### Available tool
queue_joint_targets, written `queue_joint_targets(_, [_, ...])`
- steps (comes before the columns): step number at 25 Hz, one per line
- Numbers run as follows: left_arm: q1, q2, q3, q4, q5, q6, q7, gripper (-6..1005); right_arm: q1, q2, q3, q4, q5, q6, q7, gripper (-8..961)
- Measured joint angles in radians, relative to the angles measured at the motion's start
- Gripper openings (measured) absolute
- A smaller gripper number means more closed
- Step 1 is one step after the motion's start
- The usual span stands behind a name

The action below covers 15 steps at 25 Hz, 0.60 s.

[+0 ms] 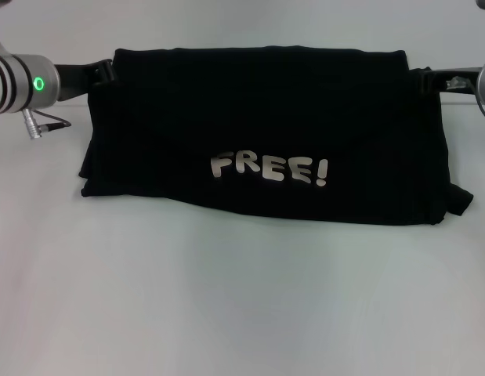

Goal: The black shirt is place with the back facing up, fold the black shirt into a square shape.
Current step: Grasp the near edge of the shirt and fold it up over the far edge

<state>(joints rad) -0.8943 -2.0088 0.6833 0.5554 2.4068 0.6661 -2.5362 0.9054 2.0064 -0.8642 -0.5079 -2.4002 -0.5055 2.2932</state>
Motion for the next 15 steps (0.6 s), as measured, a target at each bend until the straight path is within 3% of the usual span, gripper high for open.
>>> queue_joint_targets(10, [0.003, -0.010, 0.024, -0.003, 0.000, -0.012, 0.001, 65, 0.011, -0.001, -0.025, 0.009, -0.003, 0.001, 0.005, 39])
queue_joint_targets(15, [0.000, -0.002, 0.043, -0.007, 0.001, 0.046, 0.001, 66, 0.023, -0.032, -0.039, 0.045, -0.003, -0.085, 0.022, 40])
